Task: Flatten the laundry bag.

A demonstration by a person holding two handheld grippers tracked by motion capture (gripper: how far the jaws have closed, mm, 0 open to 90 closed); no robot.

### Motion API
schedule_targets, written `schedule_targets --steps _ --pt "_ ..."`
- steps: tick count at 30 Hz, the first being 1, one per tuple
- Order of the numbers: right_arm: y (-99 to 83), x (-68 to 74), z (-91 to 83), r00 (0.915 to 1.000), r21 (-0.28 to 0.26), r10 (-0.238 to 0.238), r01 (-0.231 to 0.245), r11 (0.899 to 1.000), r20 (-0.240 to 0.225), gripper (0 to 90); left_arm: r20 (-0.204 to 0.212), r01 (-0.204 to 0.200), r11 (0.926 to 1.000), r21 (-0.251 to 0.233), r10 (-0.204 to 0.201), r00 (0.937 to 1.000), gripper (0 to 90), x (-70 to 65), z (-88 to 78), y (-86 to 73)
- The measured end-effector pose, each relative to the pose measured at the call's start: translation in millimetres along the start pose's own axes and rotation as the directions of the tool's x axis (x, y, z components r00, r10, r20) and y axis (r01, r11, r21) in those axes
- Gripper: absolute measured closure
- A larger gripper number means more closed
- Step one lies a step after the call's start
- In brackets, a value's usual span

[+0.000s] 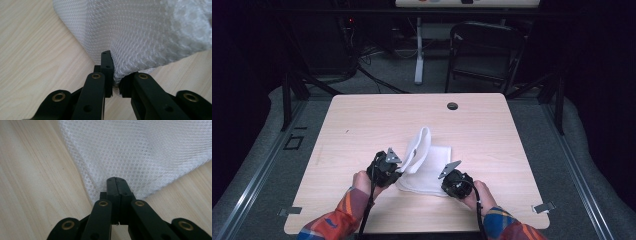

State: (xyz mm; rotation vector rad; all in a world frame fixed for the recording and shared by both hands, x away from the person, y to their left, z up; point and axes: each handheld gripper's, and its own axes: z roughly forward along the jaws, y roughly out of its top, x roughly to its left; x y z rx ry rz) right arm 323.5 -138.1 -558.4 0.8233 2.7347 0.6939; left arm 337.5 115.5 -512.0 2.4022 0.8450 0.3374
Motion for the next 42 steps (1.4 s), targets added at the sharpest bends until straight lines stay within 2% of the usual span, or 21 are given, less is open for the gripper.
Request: schedule_targets --steps 6,12,28,42 --pt "-0.1 -0.4 -0.1 1.0000 0.001 0.002 -0.002 1.000 0.003 90.0 -0.005 0.005 1.0000 0.005 -0.005 1.0000 84.5 1.7 0.2 -1.1" --pt "-0.4 -1.3 -0.4 1.0000 0.002 0.005 -0.005 1.000 0.004 90.0 -0.012 0.029 0.9995 0.016 -0.029 0.9995 84.4 6.2 1.4 -3.2" --pt "-0.9 -3.7 -1.3 1.0000 0.011 0.004 -0.004 1.000 0.008 90.0 0.005 0.073 0.9958 0.055 -0.073 0.9973 85.0 18.1 6.0 -11.1" --pt "-3.0 -7.8 -2.4 0.9995 0.015 0.016 -0.016 1.000 0.028 90.0 0.023 0.094 0.9926 0.078 -0.096 0.9952 85.4 19.0 9.7 -15.3"
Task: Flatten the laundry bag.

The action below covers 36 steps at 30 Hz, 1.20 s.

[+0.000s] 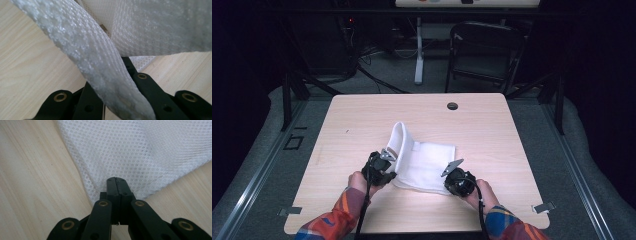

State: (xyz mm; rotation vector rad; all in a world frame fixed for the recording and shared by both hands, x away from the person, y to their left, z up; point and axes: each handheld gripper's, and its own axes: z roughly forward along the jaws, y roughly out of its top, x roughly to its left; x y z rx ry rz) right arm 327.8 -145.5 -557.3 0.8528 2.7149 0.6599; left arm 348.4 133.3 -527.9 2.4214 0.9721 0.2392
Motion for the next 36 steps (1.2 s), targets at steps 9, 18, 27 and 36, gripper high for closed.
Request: schedule_targets --steps 9,18,27,36 --pt "-2.7 -6.8 -1.8 0.9997 0.016 0.006 -0.006 1.000 0.023 90.0 0.027 0.005 0.9997 0.025 -0.005 0.9996 84.7 -2.8 4.1 -3.2" --pt "-6.1 -14.1 -3.2 0.9997 0.016 0.012 -0.012 1.000 0.024 90.0 0.061 0.000 0.9984 0.056 -0.004 0.9982 81.8 -2.8 4.5 -4.9" --pt "-7.4 -17.0 -3.4 0.9996 0.012 0.017 -0.018 1.000 0.022 90.0 0.054 0.069 0.9933 0.092 -0.074 0.9958 50.5 10.6 -7.9 -20.0" --pt "-6.9 -17.3 -3.6 0.9996 0.019 0.017 -0.017 1.000 0.024 90.0 -0.004 0.136 0.9902 0.032 -0.136 0.9907 23.4 25.6 -34.0 -39.1"
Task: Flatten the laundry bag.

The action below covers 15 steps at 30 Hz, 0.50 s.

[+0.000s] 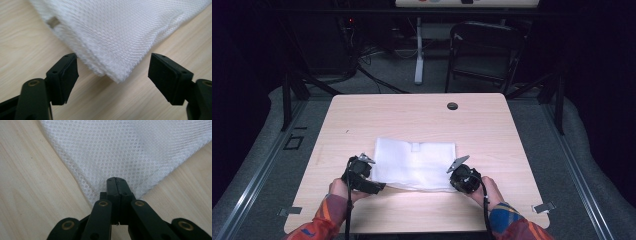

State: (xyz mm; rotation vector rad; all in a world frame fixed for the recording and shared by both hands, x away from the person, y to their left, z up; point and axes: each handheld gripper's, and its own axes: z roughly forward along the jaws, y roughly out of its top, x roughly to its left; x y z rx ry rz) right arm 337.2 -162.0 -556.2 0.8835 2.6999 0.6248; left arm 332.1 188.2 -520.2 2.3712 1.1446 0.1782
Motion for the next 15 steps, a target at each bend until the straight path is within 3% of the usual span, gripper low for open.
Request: schedule_targets --steps 3,6,10,15 --pt "0.2 -0.5 -0.1 1.0000 0.004 -0.002 0.002 1.000 0.000 90.0 -0.028 0.021 0.9989 -0.042 -0.022 0.9994 19.5 3.3 -7.0 -4.4" --pt "0.5 -0.4 0.0 1.0000 0.005 0.001 -0.001 1.000 0.000 90.0 -0.044 0.010 0.9962 -0.086 -0.014 0.9989 18.3 1.9 -12.2 -3.8" --pt "1.1 -0.6 0.4 1.0000 0.004 0.009 -0.009 1.000 0.003 90.0 -0.016 -0.053 0.9920 -0.114 0.051 0.9986 18.6 -9.1 -8.7 3.1" --pt "1.4 -1.2 0.6 0.9999 0.005 0.013 -0.013 1.000 -0.002 90.0 0.015 -0.133 0.9862 -0.097 0.136 0.9907 17.5 -25.2 5.8 14.8"
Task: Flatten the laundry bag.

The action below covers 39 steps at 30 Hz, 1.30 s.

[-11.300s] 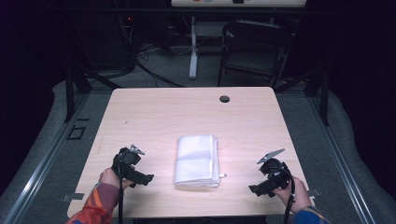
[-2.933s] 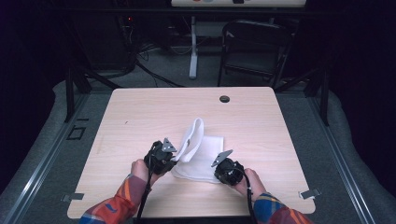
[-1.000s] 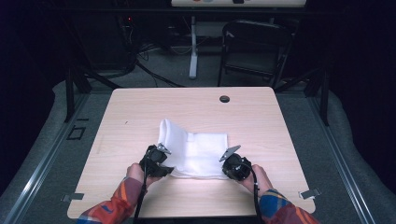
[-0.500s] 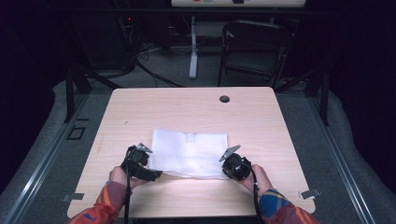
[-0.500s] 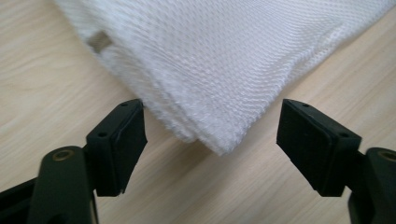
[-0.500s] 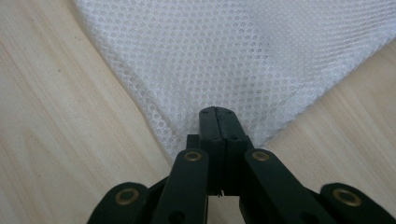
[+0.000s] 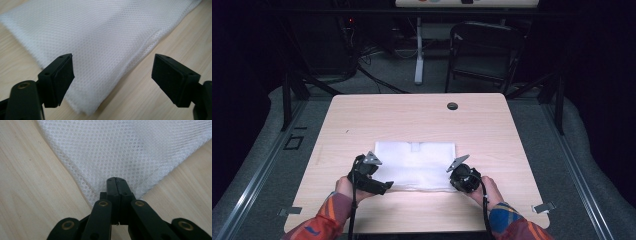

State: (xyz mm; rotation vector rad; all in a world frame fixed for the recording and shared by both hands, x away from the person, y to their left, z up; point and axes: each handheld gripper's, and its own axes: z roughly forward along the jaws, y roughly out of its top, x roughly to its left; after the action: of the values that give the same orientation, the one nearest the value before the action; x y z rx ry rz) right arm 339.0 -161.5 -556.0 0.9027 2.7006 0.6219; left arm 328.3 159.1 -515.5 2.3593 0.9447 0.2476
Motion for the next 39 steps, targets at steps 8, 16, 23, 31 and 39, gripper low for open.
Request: schedule_targets --steps 8,16,23,31,39 --pt "0.4 0.1 0.3 1.0000 0.001 0.005 -0.005 1.000 0.003 90.0 0.058 -0.092 0.9951 0.034 0.090 0.9942 20.5 -16.5 24.2 14.8" --pt "0.4 0.2 0.7 0.9999 -0.004 0.012 -0.012 1.000 0.000 90.0 0.094 -0.164 0.9830 0.083 0.156 0.9834 34.4 -30.0 49.3 26.0" --pt "-0.1 -0.6 0.7 0.9999 -0.006 0.015 -0.015 1.000 -0.006 90.0 0.110 -0.218 0.9694 0.113 0.205 0.9724 52.7 -34.9 61.7 31.6" --pt "-0.4 -2.1 0.1 0.9999 -0.002 0.010 -0.010 1.000 -0.009 90.0 0.106 -0.258 0.9549 0.146 0.245 0.9638 71.2 -40.2 70.2 32.6" --pt "-0.2 -2.1 0.1 0.9999 -0.002 0.014 -0.014 1.000 -0.007 90.0 0.102 -0.264 0.9544 0.140 0.251 0.9626 83.6 -40.2 69.9 31.7"
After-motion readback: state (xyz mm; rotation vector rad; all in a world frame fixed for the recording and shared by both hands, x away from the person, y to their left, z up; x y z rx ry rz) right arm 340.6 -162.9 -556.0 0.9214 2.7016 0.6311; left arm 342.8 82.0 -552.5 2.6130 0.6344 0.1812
